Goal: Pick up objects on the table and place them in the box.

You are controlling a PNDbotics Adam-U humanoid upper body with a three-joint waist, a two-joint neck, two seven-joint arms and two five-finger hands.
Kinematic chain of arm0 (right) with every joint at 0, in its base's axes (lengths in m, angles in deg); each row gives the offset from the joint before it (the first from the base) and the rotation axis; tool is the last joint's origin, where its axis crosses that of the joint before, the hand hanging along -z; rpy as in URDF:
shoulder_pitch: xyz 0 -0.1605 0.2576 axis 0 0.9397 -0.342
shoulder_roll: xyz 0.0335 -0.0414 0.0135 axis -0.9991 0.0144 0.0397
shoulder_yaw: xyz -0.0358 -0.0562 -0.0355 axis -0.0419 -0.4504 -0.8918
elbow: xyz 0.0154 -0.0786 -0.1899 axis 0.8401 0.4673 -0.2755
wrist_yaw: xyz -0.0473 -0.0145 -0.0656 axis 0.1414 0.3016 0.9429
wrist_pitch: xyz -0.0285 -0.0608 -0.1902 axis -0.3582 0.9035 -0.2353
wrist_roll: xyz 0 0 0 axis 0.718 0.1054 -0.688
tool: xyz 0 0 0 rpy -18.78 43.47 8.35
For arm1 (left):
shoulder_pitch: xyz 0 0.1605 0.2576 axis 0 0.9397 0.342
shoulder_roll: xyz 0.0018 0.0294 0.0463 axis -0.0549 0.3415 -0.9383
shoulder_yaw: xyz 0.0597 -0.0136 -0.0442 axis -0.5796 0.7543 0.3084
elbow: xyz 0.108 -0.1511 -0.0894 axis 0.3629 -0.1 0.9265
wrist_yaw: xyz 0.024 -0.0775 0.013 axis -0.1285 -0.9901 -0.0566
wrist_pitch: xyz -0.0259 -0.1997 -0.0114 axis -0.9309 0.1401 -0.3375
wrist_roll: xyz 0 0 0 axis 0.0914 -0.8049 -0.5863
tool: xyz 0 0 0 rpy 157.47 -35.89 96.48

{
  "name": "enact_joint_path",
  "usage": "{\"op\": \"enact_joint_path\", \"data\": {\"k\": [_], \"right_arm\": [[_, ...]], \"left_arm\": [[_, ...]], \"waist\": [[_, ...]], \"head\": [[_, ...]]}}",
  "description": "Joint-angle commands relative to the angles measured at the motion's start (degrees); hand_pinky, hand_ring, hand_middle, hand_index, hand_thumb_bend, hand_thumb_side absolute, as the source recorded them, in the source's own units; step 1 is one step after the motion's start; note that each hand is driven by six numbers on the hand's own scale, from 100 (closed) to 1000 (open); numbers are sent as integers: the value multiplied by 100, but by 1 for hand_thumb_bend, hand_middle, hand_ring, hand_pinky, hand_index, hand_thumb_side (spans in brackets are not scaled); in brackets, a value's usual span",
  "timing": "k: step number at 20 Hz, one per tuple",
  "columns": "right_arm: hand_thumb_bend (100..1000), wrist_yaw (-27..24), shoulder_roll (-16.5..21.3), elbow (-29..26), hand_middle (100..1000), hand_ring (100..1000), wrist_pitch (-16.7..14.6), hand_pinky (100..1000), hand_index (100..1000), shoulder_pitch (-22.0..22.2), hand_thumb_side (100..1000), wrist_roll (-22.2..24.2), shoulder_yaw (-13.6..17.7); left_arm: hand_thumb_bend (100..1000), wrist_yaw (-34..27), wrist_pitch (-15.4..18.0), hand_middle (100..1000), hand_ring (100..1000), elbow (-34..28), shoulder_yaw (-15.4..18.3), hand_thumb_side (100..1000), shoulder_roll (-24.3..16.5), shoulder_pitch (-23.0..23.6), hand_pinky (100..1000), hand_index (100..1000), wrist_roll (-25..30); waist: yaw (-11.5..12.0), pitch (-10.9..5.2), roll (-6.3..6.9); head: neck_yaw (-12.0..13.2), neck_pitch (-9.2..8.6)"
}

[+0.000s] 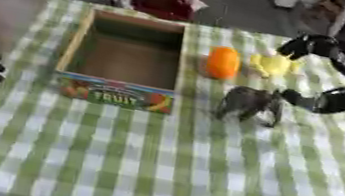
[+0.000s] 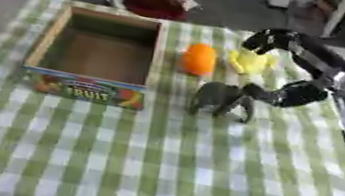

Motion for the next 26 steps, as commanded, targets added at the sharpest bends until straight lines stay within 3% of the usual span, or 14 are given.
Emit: {"op": "enact_joint_path", "data": {"k": [1,14,26], "right_arm": [[370,57,86,49,766,792,-84,732,842,-153,283,103,10],[378,468,-118,736,757,792,-261,723,834,-511,297,185,-142],[376,1167,-448,1557,743,778,-484,717,827,-814,320,202,-250]], "left_arm": [[100,8,-4,559,585,-72,43,847,-106,-50,571,735,-6],[100,3,-1,559,585,-70,34,847,-100,-46,571,735,5],[100,-6,-1,559,585,-72,16,848,-86,-57,570,736,22]], "waist": [[4,-61,7],[13,-66,42],[33,-55,81]], "head": [[-7,28],[-31,28],[-72,28]]}}
